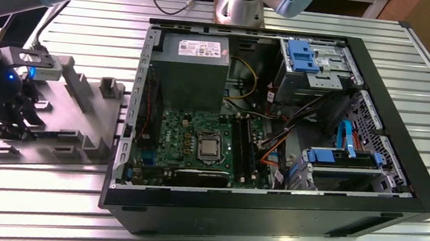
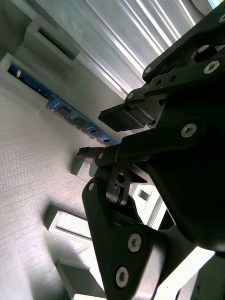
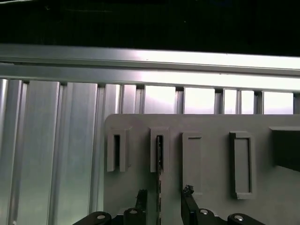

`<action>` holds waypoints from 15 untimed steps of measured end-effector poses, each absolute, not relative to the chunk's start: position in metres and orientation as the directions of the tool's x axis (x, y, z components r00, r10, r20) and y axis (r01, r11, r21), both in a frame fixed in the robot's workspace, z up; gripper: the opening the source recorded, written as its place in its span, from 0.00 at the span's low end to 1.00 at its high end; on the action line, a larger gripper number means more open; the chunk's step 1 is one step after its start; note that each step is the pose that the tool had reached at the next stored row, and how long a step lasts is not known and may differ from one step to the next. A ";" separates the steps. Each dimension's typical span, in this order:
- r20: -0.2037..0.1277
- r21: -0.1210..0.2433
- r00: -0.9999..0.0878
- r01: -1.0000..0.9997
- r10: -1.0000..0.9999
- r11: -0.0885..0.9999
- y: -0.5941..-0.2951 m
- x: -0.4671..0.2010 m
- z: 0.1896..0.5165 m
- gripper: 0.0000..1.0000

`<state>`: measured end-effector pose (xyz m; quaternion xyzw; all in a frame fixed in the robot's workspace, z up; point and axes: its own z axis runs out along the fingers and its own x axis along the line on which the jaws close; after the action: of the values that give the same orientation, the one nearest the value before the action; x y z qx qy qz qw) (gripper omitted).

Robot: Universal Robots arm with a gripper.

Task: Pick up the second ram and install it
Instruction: 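Pick up the second ram and move it above second insertion slot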

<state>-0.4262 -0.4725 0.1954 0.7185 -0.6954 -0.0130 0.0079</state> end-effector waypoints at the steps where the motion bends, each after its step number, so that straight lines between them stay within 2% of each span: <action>1: -0.008 0.029 0.033 -0.999 -0.999 -0.033 -0.473 -0.427 0.195 0.41; 10: -0.007 0.029 0.033 -0.999 -0.999 -0.033 -0.473 -0.427 0.195 0.40; 11: -0.007 0.029 0.033 -0.999 -0.999 -0.033 -0.473 -0.427 0.195 0.33; 15: -0.006 0.029 0.033 -0.999 -0.999 -0.033 -0.473 -0.427 0.195 0.32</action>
<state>-0.4266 -0.4725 0.1952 0.7185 -0.6954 -0.0124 0.0084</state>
